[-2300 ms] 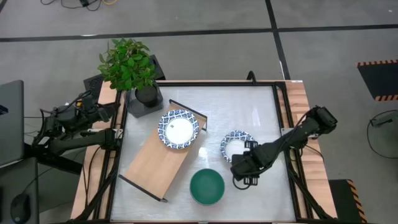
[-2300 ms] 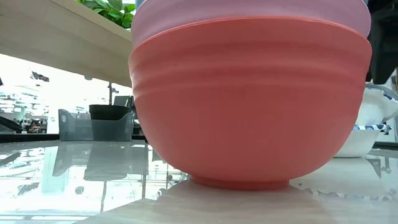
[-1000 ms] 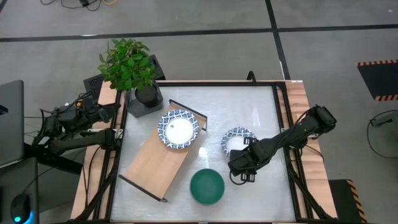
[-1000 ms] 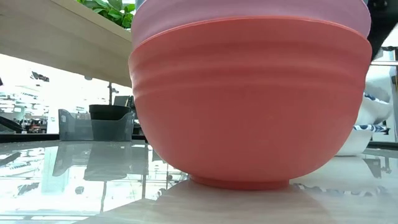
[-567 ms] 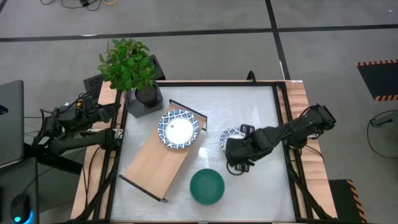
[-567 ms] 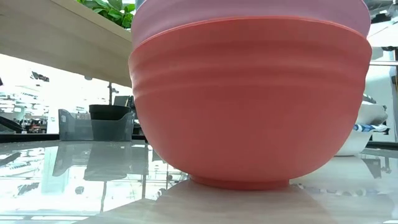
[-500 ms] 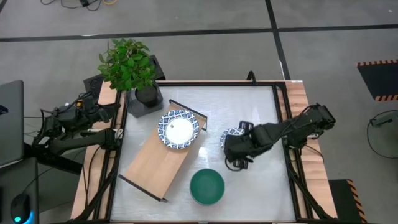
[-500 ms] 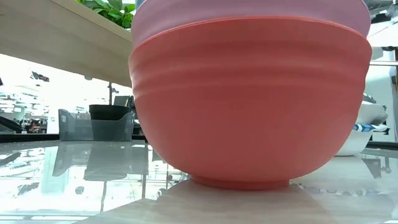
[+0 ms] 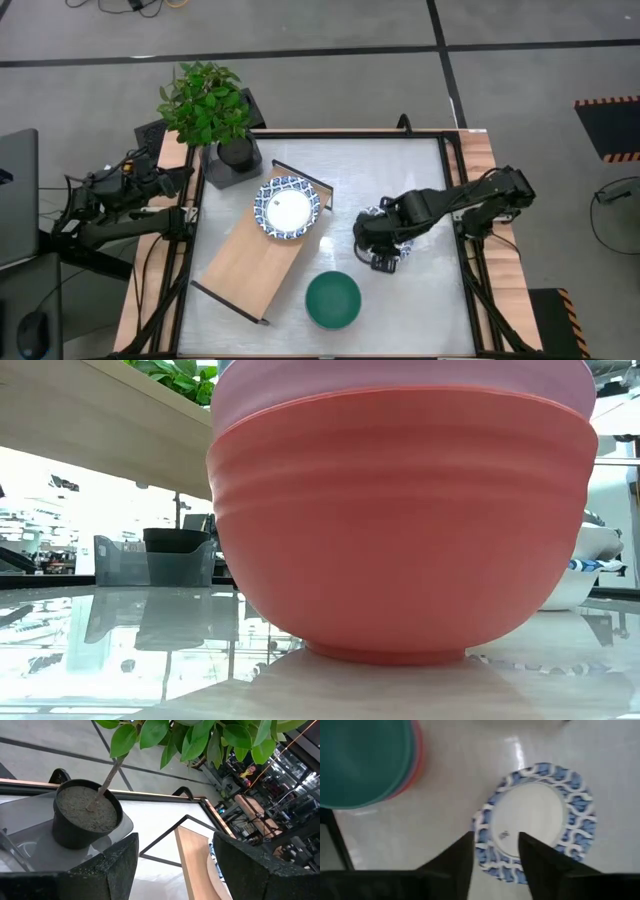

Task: Place and stack bowls onto a shelf
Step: Stack the white patterned bowl on the white patterned bowl on the shelf

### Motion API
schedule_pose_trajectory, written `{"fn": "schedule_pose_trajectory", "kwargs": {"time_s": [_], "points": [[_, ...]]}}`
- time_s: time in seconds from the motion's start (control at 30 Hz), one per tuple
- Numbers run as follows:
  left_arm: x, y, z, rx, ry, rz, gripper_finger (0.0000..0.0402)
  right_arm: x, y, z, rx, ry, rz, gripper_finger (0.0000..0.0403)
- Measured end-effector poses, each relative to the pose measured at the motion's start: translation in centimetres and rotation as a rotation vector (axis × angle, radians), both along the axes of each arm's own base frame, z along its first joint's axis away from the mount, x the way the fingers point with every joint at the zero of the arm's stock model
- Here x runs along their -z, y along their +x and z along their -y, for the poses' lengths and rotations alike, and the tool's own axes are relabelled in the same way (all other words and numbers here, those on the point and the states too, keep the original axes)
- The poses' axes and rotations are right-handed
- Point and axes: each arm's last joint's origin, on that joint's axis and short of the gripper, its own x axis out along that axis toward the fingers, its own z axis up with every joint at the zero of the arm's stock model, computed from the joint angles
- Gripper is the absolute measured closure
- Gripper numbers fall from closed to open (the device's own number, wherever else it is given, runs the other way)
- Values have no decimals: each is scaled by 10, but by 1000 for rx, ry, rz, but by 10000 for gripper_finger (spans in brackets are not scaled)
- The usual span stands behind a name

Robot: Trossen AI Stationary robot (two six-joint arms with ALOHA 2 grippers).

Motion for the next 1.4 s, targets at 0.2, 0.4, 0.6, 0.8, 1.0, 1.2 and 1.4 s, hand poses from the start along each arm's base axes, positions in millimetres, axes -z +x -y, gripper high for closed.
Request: {"fn": "schedule_pose_trajectory", "kwargs": {"time_s": [0.2, 0.4, 0.6, 0.8, 1.0, 1.2, 1.4], "points": [[0, 0, 0, 2, 5, -5, 159, 21, 11, -16, -36, -16, -26, 177], [1, 0, 0, 2, 3, -13, 159, 50, 13, -29, -56, -6, -91, 188], [1, 0, 0, 0, 8, -16, 159, 76, 8, -37, -36, -10, -117, 195], [1, 0, 0, 0, 12, -18, 159, 98, -1, -33, -11, -35, -184, 196], [1, 0, 0, 3, 2, -10, 159, 98, -3, -33, -32, -2, -197, 196], [1, 0, 0, 3, 0, -8, 159, 90, -6, -28, -26, -1, -173, 196], [1, 0, 0, -3, 4, -11, 159, 90, -1, -19, -40, -8, -160, 195]]}}
